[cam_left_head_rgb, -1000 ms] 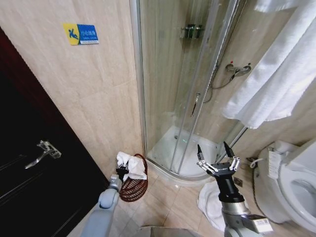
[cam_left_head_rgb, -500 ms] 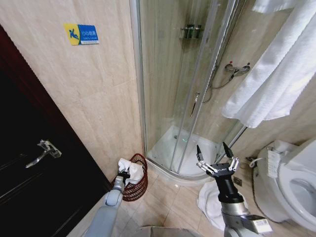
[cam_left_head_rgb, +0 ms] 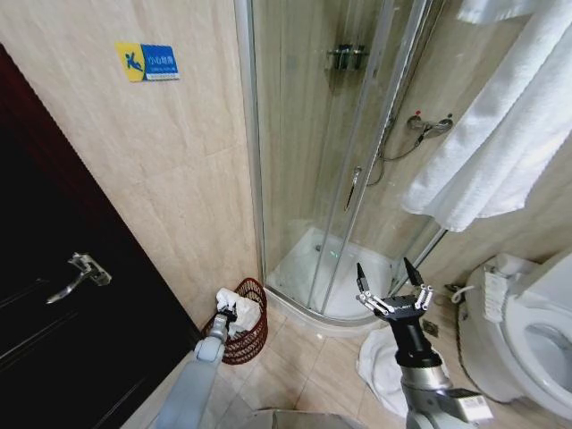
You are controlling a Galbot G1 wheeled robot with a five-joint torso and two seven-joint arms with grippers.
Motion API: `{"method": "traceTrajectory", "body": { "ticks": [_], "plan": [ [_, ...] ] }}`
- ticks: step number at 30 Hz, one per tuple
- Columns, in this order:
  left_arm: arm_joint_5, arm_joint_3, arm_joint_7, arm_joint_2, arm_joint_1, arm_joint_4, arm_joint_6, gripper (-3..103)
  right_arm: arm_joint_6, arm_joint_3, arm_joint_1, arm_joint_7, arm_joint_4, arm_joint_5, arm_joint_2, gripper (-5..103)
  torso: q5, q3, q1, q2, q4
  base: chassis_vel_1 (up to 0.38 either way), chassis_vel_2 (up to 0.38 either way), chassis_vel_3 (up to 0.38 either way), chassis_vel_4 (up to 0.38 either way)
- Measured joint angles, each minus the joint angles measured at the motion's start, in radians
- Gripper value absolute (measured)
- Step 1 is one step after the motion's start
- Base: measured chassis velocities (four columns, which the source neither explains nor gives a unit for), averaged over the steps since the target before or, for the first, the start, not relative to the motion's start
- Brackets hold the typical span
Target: Discard the used towel into the hamper.
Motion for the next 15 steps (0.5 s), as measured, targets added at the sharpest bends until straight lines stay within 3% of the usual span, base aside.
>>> {"method": "traceTrajectory", "body": {
  "ticks": [2, 4, 5, 7, 9, 15],
  "plan": [
    [0.016, 0.008, 0.011, 0.008, 0.012, -0.002, 0.026, 37, -0.001, 0.003, 0.0, 0.002, 0.0, 0.001, 0.0, 100, 0.0002, 0.0, 0.0, 0.0, -0.0001, 0.0, 0.0, 0.0, 0.0],
    [0.019, 0.009, 0.015, 0.011, 0.017, -0.006, 0.034, 37, -0.001, 0.004, 0.0, 0.003, 0.0, 0.002, 0.0, 100, 0.0001, 0.0, 0.0, 0.0, 0.0001, 0.0, 0.0, 0.0, 0.0],
    [0.026, 0.009, 0.025, 0.015, 0.029, -0.02, 0.059, 47, -0.001, 0.005, 0.0, 0.003, 0.0, 0.003, 0.0, 100, 0.0, 0.0, 0.0, 0.0, 0.0002, 0.0, 0.0, 0.0, 0.0],
    [0.029, 0.007, 0.04, 0.023, 0.05, -0.047, 0.088, 58, 0.0, 0.004, 0.0, 0.004, 0.0, 0.003, 0.0, 100, 0.0002, 0.0, 0.0, 0.0, 0.0001, 0.0, 0.0, 0.0, 0.0],
    [0.031, 0.005, 0.045, 0.026, 0.058, -0.057, 0.097, 58, 0.0, 0.002, 0.0, 0.003, 0.0, 0.003, 0.001, 100, -0.0001, 0.0, 0.0, 0.0, 0.0001, 0.0, 0.0, 0.0, 0.0],
    [0.024, -0.022, 0.081, 0.047, 0.117, -0.139, 0.126, 85, 0.0, -0.004, 0.001, 0.004, 0.006, -0.002, 0.003, 100, 0.0, 0.0, 0.0, 0.0, 0.0, 0.0, 0.0, 0.0, 0.0]
  ]
}}
